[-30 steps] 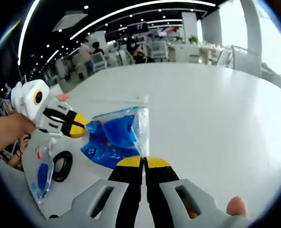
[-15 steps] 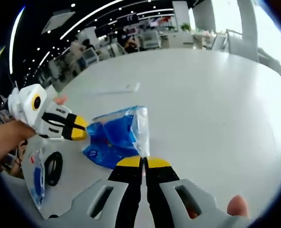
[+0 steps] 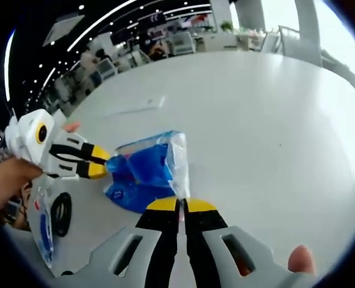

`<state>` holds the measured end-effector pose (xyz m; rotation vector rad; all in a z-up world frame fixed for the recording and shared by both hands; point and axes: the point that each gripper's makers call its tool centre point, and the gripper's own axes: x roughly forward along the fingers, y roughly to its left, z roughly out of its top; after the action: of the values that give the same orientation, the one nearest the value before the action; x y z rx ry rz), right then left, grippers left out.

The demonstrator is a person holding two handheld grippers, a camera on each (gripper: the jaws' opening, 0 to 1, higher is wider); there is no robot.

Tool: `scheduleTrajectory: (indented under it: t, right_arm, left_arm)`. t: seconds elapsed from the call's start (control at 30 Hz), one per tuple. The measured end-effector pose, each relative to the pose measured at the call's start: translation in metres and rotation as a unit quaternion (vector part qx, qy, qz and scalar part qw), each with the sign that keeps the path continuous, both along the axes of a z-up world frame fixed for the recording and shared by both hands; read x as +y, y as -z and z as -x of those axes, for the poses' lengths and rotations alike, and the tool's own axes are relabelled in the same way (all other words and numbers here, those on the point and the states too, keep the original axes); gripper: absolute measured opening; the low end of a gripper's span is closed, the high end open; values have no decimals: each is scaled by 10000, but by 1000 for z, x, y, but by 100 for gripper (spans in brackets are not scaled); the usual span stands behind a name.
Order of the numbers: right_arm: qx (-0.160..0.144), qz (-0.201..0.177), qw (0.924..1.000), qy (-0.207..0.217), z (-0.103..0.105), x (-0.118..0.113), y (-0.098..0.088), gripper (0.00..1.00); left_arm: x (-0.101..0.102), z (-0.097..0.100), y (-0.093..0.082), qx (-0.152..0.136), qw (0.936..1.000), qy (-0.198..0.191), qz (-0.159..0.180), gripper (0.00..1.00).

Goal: Arrange the tabletop items into an orderly group along one side of the table until the central work area is clear of visible clutter.

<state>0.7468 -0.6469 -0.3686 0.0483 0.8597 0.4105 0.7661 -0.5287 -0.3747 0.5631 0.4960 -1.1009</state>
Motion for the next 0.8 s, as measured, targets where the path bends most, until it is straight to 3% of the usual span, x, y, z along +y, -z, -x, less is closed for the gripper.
scheduleTrajectory:
  t: [0.8]
  right_arm:
    - [164,-17,9998,-61,3,7,3,9]
  left_arm:
    - [14,2,-7,-24,10000,-55,7,11]
